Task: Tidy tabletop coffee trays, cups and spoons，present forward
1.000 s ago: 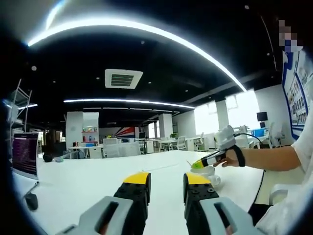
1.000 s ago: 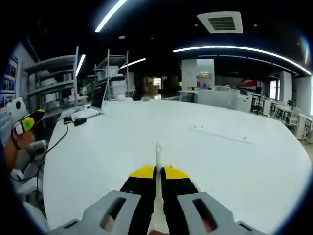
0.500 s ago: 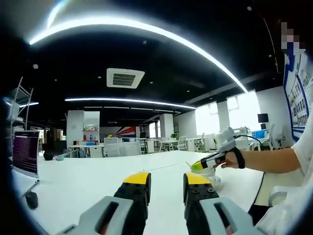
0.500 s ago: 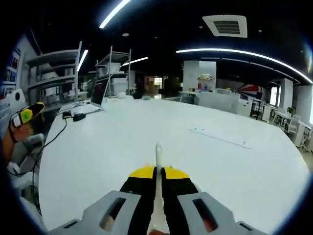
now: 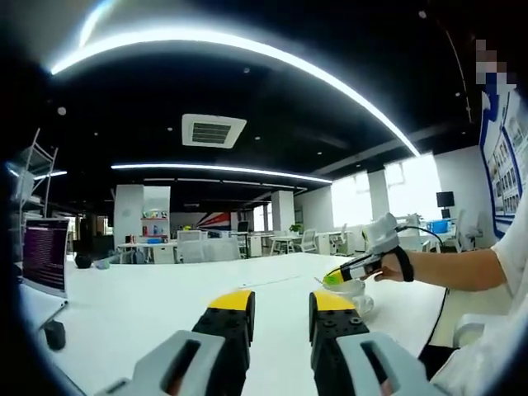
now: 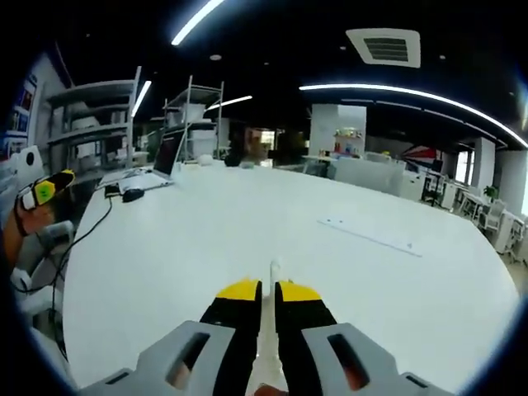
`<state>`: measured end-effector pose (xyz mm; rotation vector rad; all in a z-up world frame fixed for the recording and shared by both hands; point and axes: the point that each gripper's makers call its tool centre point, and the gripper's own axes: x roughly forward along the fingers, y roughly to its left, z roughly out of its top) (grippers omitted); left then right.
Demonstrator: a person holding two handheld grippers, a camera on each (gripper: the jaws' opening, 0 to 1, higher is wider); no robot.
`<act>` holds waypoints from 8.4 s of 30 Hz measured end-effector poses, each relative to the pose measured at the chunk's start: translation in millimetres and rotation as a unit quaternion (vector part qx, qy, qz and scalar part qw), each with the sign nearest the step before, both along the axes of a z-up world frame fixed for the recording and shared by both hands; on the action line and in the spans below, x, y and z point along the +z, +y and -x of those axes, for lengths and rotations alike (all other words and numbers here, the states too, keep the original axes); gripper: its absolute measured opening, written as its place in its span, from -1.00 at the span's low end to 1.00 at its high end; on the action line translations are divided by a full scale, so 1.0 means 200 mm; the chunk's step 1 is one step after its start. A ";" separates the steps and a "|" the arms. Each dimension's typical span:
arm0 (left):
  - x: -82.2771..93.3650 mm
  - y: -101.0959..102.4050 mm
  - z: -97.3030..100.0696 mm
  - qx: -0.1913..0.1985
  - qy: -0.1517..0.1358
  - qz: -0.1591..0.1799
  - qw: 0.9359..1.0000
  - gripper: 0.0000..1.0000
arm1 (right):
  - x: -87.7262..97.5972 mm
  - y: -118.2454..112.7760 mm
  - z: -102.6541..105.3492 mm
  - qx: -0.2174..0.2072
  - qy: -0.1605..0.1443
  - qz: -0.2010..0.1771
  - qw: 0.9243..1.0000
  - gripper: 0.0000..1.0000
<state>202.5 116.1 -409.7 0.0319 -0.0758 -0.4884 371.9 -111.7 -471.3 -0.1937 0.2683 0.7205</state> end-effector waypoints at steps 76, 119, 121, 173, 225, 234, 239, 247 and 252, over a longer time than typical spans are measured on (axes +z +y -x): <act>-0.03 0.18 -0.11 0.144 -0.023 0.034 0.989 -0.44 | 0.35 -1.49 0.48 -0.214 -0.127 -0.083 0.965 -0.46; -0.19 0.19 -0.11 0.126 0.038 0.043 0.990 -0.45 | 0.19 -1.58 0.52 -0.233 -0.093 -0.075 0.965 -0.41; -0.18 0.17 -0.12 0.120 0.044 0.041 0.991 -0.45 | 0.19 -1.57 0.51 -0.231 -0.090 -0.069 0.966 -0.42; -0.40 -0.52 -0.46 -0.034 0.269 0.092 0.958 -0.43 | 0.03 -0.77 0.25 -0.060 0.073 -0.016 0.995 -0.39; -0.72 -0.89 -0.69 -0.063 0.488 0.258 0.831 -0.53 | -0.40 -0.46 0.23 -0.060 0.374 -0.152 0.913 -0.48; -0.73 -0.91 -0.76 -0.053 0.496 0.260 0.827 -0.55 | -0.41 -0.45 0.21 -0.068 0.375 -0.134 0.915 -0.52; -0.73 -0.96 -0.73 -0.045 0.497 0.251 0.830 -0.59 | -0.42 -0.45 0.21 -0.072 0.378 -0.130 0.914 -0.58; -0.76 -0.98 -0.71 -0.039 0.505 0.261 0.822 -0.77 | -0.44 -0.46 0.23 -0.091 0.381 -0.118 0.912 -0.78; -0.76 -1.00 -0.70 -0.032 0.521 0.287 0.803 -0.82 | -0.44 -0.46 0.23 -0.103 0.393 -0.124 0.906 -0.80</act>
